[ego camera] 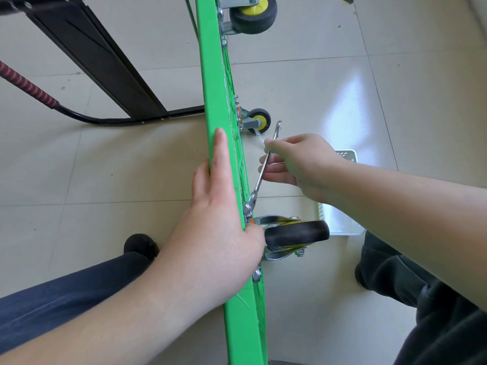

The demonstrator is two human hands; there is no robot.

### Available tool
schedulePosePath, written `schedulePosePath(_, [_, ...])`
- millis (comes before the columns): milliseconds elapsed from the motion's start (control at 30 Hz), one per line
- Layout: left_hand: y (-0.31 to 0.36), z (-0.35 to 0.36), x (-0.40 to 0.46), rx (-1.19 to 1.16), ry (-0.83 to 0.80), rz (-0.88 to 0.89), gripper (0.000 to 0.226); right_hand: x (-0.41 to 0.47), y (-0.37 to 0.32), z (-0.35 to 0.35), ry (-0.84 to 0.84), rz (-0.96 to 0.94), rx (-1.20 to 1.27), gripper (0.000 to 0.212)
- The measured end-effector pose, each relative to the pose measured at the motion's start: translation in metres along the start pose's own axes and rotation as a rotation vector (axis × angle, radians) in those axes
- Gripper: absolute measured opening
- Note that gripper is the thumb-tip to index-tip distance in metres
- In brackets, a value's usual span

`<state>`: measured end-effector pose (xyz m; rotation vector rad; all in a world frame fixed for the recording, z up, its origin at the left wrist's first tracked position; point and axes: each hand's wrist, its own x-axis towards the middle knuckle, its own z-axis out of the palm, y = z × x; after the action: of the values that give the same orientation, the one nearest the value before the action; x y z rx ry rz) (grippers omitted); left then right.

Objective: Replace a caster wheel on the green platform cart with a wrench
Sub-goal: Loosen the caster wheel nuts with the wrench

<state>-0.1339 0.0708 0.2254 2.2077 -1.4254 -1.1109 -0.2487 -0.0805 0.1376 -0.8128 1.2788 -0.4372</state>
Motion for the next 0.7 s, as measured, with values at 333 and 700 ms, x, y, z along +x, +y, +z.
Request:
schedulePosePath(333, [-0.001, 0.0, 0.0, -0.005, -0.003, 0.005, 0.119, 0.004, 0.009, 0.007, -0.042, 0.113, -0.008, 0.023])
schedulePosePath(700, [0.0, -0.002, -0.001, -0.03, -0.002, 0.014, 0.119, -0.001, 0.005, 0.019, -0.051, -0.05, -0.127, 0.019])
